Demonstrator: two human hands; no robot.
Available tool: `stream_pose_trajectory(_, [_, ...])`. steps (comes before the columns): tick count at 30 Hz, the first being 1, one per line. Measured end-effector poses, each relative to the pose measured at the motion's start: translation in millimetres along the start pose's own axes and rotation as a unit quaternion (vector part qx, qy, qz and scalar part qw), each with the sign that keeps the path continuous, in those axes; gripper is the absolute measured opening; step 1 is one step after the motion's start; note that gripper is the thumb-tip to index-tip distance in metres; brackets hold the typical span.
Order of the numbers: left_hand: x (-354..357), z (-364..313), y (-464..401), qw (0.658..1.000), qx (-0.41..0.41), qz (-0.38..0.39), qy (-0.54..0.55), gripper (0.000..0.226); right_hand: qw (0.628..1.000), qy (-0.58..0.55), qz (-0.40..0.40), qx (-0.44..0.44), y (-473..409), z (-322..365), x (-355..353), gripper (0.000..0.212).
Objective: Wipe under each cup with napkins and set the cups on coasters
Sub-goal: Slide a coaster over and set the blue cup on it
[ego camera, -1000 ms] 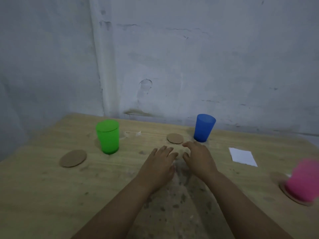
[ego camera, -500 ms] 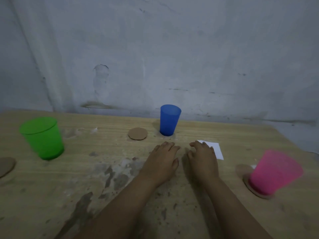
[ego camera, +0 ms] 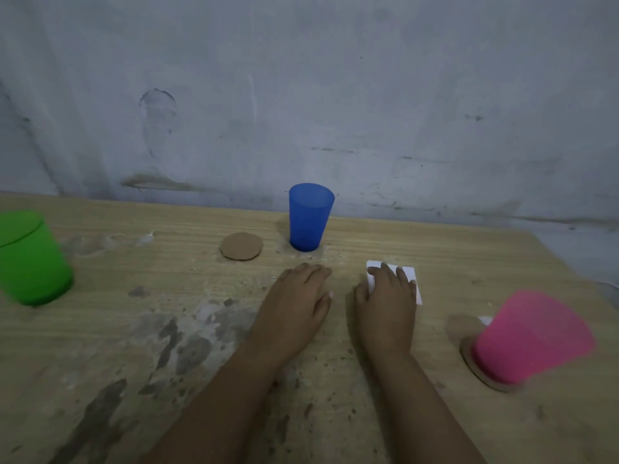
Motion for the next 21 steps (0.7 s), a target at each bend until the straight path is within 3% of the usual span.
stream_pose_trajectory(5, [-21,19,6,0.999,-0.03,-0.042,-0.008,0.037,0.999,-0.011,0.027,-0.03,-3,26,0,0.035])
stream_pose_trajectory(11, [-51,67,4,0.993,-0.089,-0.067,-0.045,0.036,0.982,-0.172,0.074,0.015,-16,64,15,0.049])
stream_pose_trajectory(16, [-55,107,-1,0.983,-0.177,-0.035,-0.025,0.062,0.937,-0.307,0.151,0.066,-30,81,35,0.09])
stream_pose_trajectory(21, [-46,125,-4,0.973,-0.229,0.01,0.008,0.087,0.922,-0.342,0.159,0.089,-43,87,48,0.108])
Point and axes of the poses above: each hand's wrist, its own y-axis away from the middle knuckle, its own x-axis out of the palm, z = x × y, the point moved 4 cm from there along -y, towards the middle knuckle, and after that the axes turned 9 degrees about x, right-handed, at the moved point
